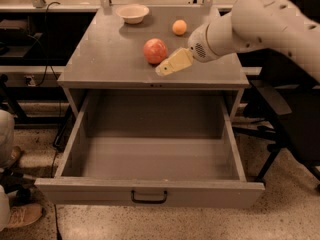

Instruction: Place apple into top drawer

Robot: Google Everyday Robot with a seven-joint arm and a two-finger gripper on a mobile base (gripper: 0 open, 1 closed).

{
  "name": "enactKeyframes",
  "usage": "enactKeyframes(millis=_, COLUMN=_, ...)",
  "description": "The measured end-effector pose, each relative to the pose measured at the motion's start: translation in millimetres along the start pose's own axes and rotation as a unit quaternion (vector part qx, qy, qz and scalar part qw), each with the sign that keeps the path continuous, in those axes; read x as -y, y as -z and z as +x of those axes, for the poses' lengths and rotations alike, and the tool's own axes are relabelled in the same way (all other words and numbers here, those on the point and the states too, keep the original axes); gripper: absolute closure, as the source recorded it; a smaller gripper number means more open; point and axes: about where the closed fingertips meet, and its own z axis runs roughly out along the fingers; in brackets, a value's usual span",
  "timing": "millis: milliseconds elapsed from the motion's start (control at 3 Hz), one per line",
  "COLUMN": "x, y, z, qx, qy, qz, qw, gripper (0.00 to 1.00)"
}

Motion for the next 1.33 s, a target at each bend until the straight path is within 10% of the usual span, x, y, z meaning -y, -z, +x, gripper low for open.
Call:
enactKeyframes(millis=1000, x=35.6, y=-115.4, z=-30.2, qx=0.072, qy=-0.041, qz=0.024, qw=0.9962, gripper=0.00)
enactKeyframes(millis=1333, x=33.1, y=-136.5, z=-39.2, qx=0.083, qy=-0.047, qz=0.012, qw=0.9953, gripper=0.15)
